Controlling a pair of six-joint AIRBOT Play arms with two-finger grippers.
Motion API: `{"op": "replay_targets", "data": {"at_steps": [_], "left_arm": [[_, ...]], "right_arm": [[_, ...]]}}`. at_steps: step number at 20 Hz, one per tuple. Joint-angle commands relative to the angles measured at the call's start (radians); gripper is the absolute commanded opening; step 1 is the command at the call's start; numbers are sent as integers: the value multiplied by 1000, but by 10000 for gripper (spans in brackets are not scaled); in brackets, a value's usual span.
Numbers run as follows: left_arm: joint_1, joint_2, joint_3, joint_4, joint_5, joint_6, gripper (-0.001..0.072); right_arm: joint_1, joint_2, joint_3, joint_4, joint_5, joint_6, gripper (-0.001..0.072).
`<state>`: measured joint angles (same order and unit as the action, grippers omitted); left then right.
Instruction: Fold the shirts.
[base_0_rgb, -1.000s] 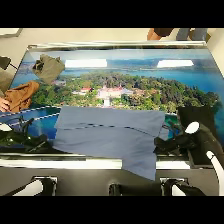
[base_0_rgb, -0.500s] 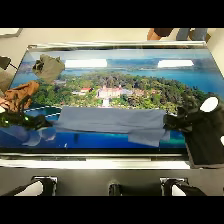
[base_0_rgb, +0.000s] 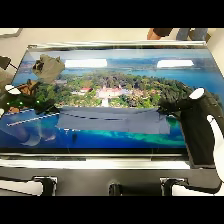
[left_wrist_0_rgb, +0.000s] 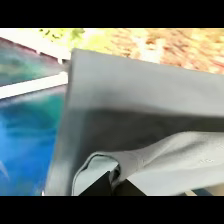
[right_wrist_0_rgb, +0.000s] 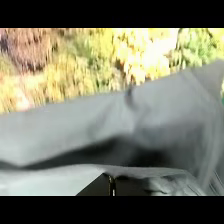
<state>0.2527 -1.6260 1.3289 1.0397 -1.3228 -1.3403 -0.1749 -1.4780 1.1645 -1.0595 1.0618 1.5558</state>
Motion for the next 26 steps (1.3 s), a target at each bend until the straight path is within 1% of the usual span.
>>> {"op": "replay_targets", "data": {"at_steps": [1, 3, 5, 6, 7, 8, 9, 10, 11, 12, 13, 15, 17, 22, 26], "left_arm": [[-11, -123, 34, 6, -43, -53, 25], [-11, -159, 34, 43, -83, -107, 27], [-11, -164, 35, 44, -82, -119, 36], [-11, -160, 38, 44, -85, -119, 151], [-9, -154, 48, 45, -103, -118, 380], [-2, -149, 67, 45, -130, -117, 521], [10, -139, 95, 45, -156, -111, 538], [24, -122, 122, 45, -171, -97, 538], [43, -97, 147, 45, -173, -96, 538], [59, -70, 165, 45, -172, -96, 537], [71, -40, 175, 45, -162, -96, 537], [79, 13, 177, 44, -150, -91, 537], [69, 53, 177, 42, -154, -88, 537], [37, 146, 177, 41, -154, -88, 535], [-10, 173, 177, 40, -154, -89, 535]], "right_arm": [[0, -67, 11, 55, -66, 0, 43], [0, -82, 11, 55, -61, 0, 43], [0, -85, 11, 55, -59, 0, 44], [0, -84, 11, 58, -58, 0, 77], [-2, -81, 13, 62, -50, 0, 266], [-9, -72, 25, 61, -24, -1, 486], [-25, -62, 49, 58, 28, -23, 566], [-51, -53, 73, 53, 90, -63, 588], [-93, -47, 92, 44, 154, -101, 628], [-137, -47, 96, 26, 207, -107, 632], [-177, -52, 93, -5, 253, -107, 673], [-214, -81, 84, -26, 312, -110, 699], [-210, -127, 84, -24, 340, -139, 701], [-210, -227, 84, 11, 319, -156, 704], [-206, -269, 84, 120, 327, -183, 703]]}}
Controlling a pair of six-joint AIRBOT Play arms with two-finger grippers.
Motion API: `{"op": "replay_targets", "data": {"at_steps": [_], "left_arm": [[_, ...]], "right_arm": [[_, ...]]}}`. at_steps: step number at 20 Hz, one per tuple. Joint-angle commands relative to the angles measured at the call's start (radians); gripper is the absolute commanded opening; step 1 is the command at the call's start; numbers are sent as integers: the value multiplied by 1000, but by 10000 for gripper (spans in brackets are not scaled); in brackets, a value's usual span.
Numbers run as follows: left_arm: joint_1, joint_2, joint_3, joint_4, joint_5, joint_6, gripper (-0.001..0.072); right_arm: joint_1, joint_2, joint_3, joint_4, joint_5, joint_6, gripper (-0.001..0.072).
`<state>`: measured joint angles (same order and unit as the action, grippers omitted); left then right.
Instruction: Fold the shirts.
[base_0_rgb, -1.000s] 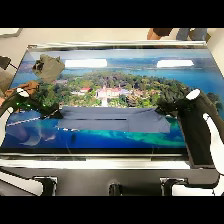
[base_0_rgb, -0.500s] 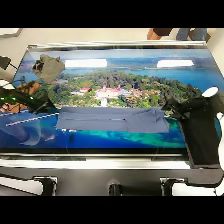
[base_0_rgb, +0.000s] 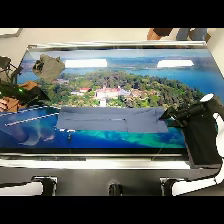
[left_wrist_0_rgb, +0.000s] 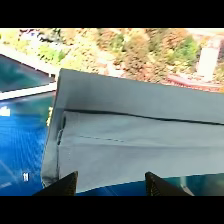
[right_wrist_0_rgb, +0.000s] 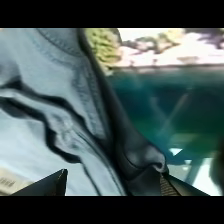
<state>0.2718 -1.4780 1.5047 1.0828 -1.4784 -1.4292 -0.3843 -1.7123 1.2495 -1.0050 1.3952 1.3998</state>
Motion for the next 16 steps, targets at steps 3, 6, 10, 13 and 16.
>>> {"op": "replay_targets", "data": {"at_steps": [3, 6, 10, 13, 16], "left_arm": [[-85, 24, 1, -3, 6, 1, 535], [-148, 24, -1, -3, 6, 5, 534], [-281, 14, -64, -3, 77, 16, 196], [-440, -13, -185, -90, 267, 16, 32], [-600, -104, -233, -227, 463, 15, 31]], "right_arm": [[65, -37, -2, 81, -21, -32, 694], [134, -34, 1, 76, -70, -21, 315], [185, 53, 3, 76, -75, 2, 42], [248, 195, 3, 76, -85, 13, 41], [329, 354, 3, 68, -86, 91, 41]]}}
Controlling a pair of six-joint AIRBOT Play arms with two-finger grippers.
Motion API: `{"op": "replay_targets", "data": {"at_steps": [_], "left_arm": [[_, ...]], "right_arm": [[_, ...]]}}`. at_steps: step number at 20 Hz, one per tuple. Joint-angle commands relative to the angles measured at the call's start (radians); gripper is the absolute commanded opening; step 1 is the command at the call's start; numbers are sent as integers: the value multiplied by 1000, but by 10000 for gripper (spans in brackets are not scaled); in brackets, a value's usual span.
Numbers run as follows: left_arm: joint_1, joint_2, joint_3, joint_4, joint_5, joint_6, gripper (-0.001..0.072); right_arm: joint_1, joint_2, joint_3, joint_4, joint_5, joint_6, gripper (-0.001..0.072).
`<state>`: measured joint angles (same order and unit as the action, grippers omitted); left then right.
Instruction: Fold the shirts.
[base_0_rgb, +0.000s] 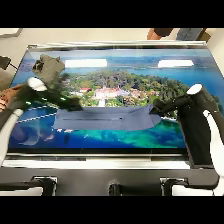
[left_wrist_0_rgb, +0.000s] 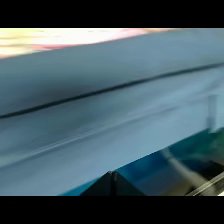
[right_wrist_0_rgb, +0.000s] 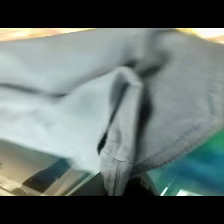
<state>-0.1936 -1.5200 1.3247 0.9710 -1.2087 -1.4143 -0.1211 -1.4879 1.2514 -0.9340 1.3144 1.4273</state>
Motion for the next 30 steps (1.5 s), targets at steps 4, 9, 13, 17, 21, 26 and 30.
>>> {"op": "replay_targets", "data": {"at_steps": [4, 9, 13, 17, 21, 26, 30], "left_arm": [[-242, -200, -51, -304, 298, 0, 30], [-337, -271, -51, -484, 396, 0, 30], [-473, -276, -51, -694, 554, 49, 30], [-402, -210, -52, -582, 517, 113, 27], [-127, 34, -52, -283, 475, 26, 27], [241, 341, -52, -195, 415, 0, 28], [382, 495, -55, -192, 347, 5, 28]], "right_arm": [[154, 365, 1, -29, 0, 183, 40], [170, 596, 1, -21, 67, 317, 40], [170, 639, 1, -22, 125, 350, 40], [171, 520, 1, 36, 99, 262, 39], [273, 312, 15, 203, -56, 156, 39], [489, -18, 125, 369, -309, 116, 40], [586, -261, 203, 563, -355, 73, 40]]}}
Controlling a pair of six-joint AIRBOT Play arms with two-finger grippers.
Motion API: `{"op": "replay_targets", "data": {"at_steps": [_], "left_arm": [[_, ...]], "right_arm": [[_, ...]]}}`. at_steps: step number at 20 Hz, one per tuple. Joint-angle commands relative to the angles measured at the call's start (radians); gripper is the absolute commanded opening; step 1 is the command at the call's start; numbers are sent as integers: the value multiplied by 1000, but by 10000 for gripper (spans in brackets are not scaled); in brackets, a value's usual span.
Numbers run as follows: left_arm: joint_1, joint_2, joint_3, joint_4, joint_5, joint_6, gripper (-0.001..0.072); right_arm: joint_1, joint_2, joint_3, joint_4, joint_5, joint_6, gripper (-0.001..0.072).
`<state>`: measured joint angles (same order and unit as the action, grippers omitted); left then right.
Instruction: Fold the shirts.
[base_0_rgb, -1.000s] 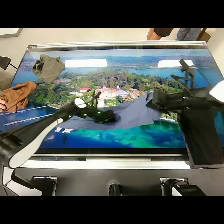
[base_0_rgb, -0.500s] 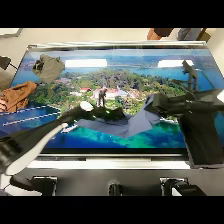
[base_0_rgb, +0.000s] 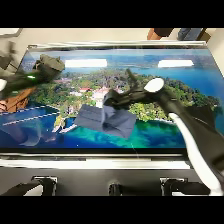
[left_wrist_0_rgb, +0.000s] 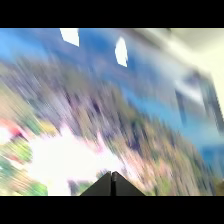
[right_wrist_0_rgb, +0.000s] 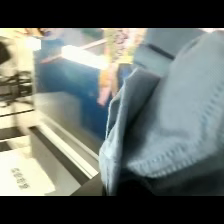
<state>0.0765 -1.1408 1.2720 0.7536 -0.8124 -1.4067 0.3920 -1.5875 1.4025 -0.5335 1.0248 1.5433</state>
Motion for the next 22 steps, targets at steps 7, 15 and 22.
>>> {"op": "replay_targets", "data": {"at_steps": [7, 15, 22], "left_arm": [[84, 158, -8, 53, -82, 16, 29], [85, 158, -26, 172, -83, 23, 29], [84, 159, -26, 191, -125, 24, 29]], "right_arm": [[100, -248, 68, 368, -143, -148, 687], [-219, -3, 43, -612, 325, 224, 659], [-157, 12, -350, -360, 24, 162, 616]]}}
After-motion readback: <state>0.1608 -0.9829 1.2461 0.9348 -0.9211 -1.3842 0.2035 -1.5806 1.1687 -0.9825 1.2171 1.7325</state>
